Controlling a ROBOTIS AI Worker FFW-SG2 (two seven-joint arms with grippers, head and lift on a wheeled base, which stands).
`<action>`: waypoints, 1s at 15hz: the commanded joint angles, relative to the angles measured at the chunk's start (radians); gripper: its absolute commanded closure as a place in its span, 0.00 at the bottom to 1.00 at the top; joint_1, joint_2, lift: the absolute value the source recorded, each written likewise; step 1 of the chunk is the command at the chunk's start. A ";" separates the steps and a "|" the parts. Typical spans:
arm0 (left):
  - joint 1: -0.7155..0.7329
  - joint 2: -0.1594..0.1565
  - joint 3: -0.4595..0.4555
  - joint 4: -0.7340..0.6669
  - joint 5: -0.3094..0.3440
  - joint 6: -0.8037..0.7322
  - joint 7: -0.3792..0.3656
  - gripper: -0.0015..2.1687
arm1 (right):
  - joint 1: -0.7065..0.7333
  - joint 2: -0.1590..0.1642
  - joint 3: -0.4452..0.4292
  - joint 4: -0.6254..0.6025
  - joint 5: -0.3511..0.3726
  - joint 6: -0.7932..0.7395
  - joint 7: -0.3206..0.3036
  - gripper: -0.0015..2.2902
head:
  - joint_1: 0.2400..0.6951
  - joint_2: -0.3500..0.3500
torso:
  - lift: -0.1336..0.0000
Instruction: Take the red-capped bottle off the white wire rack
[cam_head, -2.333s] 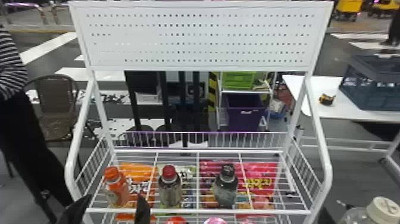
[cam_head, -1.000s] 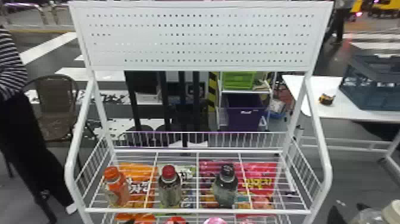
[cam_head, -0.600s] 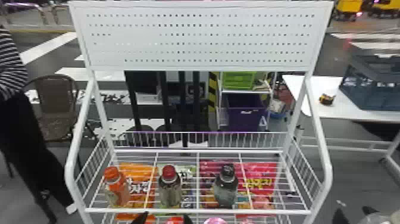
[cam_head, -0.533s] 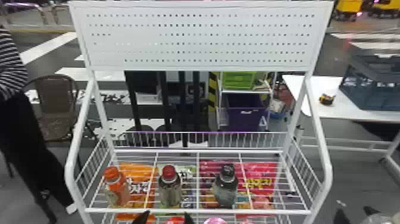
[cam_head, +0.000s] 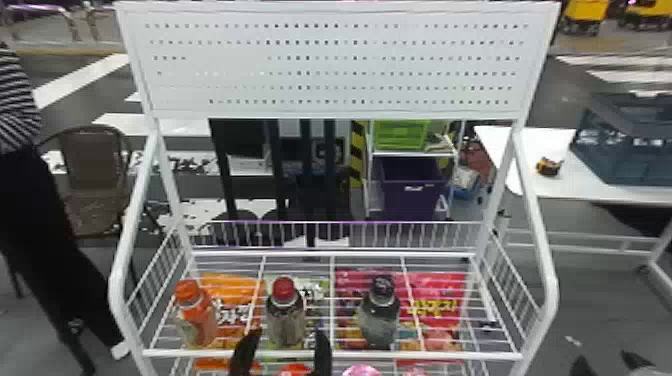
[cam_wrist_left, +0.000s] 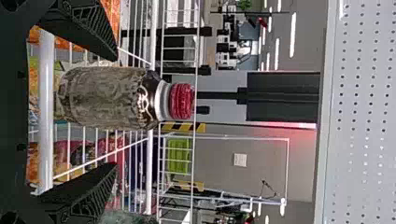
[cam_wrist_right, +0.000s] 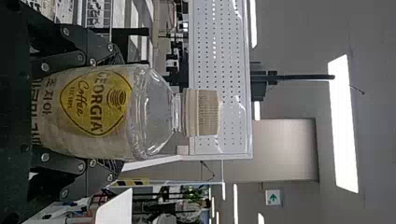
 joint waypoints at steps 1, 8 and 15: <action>-0.039 -0.004 0.009 0.055 0.023 -0.028 0.003 0.04 | 0.001 0.000 -0.009 0.010 -0.008 -0.014 0.000 0.60 | 0.57 0.50 | 1.00; -0.150 -0.019 0.012 0.152 0.095 -0.037 -0.054 0.04 | -0.008 -0.006 -0.012 0.019 -0.009 -0.008 0.000 0.60 | 0.57 0.50 | 1.00; -0.217 -0.032 0.012 0.231 0.113 -0.028 -0.067 0.28 | -0.016 -0.008 -0.032 0.007 -0.022 0.032 0.000 0.60 | 0.57 0.50 | 1.00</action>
